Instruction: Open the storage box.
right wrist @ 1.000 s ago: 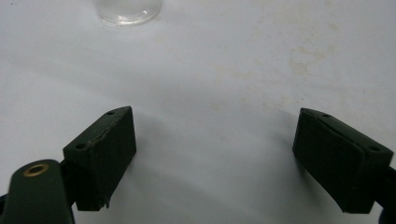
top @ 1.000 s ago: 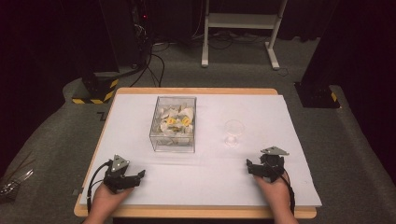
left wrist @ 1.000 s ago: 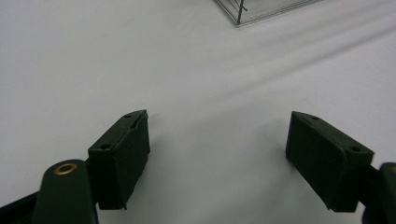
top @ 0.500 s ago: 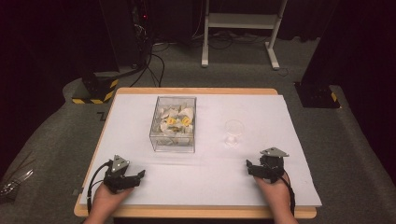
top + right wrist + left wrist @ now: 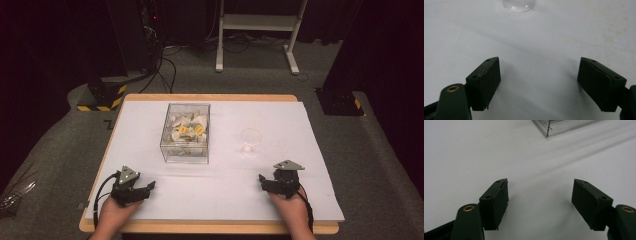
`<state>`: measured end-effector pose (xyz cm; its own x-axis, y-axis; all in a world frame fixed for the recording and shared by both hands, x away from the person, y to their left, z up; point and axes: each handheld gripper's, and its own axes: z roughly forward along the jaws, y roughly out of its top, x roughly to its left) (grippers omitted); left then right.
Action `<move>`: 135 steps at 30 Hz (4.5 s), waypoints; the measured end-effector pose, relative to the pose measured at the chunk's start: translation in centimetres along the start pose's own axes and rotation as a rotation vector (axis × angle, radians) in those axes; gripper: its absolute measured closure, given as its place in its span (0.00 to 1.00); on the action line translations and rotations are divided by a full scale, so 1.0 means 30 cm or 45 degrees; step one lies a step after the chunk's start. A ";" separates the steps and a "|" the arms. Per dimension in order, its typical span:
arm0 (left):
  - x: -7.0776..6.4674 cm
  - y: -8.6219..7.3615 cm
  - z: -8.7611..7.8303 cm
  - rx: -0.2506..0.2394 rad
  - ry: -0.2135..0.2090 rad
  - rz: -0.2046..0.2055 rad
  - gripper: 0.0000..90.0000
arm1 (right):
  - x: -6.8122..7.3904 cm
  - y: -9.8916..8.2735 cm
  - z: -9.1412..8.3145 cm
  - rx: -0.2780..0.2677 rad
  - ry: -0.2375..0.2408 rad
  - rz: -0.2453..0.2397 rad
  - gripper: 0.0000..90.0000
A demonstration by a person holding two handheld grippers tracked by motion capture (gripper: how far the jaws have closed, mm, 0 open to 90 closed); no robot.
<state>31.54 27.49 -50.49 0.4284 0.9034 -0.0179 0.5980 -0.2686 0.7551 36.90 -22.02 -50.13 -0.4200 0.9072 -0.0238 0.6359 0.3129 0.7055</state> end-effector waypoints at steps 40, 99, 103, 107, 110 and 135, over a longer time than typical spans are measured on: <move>-0.099 0.097 -0.020 -0.157 -0.121 0.053 0.42 | -0.005 -0.006 0.004 -0.006 0.014 0.005 0.21; -0.165 0.303 0.143 -0.281 -0.135 0.026 0.40 | -0.006 -0.008 0.003 -0.010 0.021 0.001 0.21; -0.162 0.305 0.149 -0.296 -0.142 0.013 0.41 | -0.005 -0.009 0.003 -0.009 0.022 0.003 0.21; -0.156 0.306 0.152 -0.317 -0.156 0.001 0.45 | -0.006 -0.009 0.003 -0.011 0.022 -0.002 0.21; -0.152 0.307 0.155 -0.328 -0.164 -0.003 0.48 | -0.006 -0.009 0.003 -0.012 0.021 -0.003 0.21; -0.162 0.309 0.165 -0.372 -0.177 -0.016 0.61 | -0.005 -0.009 0.002 -0.012 0.022 -0.004 0.21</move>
<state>38.35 18.95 -46.65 0.5225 0.8465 -0.1023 0.3924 -0.1322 0.9103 36.83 -22.22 -50.37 -0.4333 0.9012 -0.0136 0.6284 0.3129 0.7122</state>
